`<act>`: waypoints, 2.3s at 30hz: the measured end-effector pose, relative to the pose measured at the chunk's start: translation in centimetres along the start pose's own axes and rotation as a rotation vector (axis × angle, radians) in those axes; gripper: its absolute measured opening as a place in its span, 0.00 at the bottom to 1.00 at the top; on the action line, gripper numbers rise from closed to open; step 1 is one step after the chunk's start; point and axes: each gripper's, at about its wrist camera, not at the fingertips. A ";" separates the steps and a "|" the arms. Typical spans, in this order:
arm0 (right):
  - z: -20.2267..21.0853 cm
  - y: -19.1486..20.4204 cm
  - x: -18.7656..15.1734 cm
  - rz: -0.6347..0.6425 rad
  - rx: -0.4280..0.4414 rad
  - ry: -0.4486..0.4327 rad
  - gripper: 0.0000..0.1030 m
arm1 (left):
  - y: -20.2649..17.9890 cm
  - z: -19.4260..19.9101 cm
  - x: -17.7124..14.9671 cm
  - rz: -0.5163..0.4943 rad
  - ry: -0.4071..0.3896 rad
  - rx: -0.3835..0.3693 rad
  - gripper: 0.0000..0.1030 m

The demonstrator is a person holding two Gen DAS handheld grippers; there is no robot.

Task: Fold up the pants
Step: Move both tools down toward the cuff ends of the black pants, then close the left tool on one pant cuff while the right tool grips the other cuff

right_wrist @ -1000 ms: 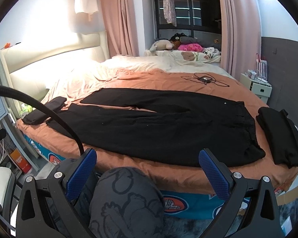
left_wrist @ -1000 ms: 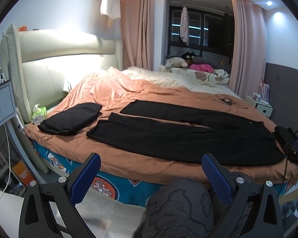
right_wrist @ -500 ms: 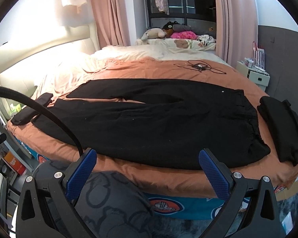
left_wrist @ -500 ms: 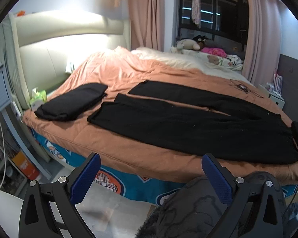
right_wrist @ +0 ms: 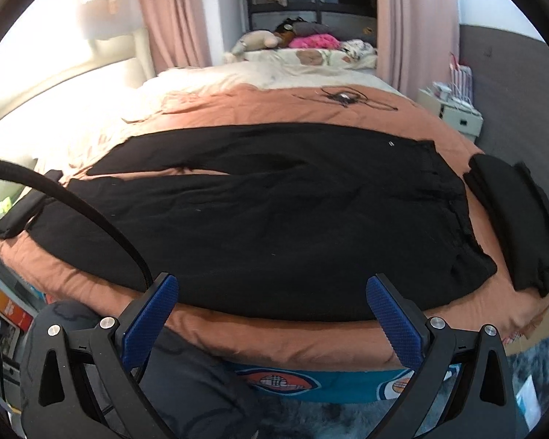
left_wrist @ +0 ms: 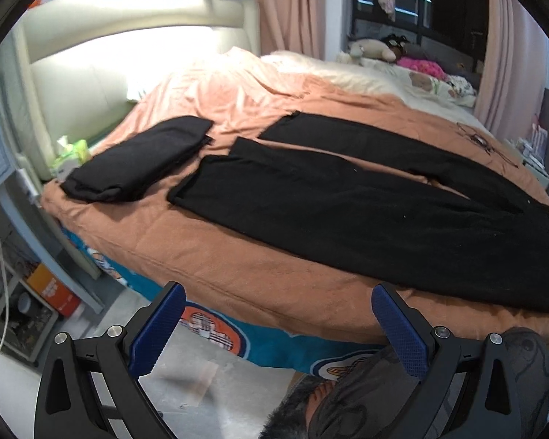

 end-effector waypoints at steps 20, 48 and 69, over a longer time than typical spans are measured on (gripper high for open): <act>-2.1 -4.4 -0.2 -0.246 -0.073 0.111 1.00 | 1.2 -8.9 2.7 0.028 0.110 -0.062 1.00; -5.6 -18.3 -2.5 -0.660 -0.024 0.046 0.72 | 7.7 -14.4 4.7 0.222 0.187 -0.059 0.73; -8.7 -21.0 -0.9 -0.720 0.024 0.008 0.61 | 12.8 -17.5 6.0 0.463 0.181 -0.095 0.29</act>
Point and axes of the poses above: each gripper's, at about its wrist camera, not at the fingertips, and z roughly against the way its jaws point, y to its left, x to its top, and after that the axes turned 3 degrees about -z, right-handed
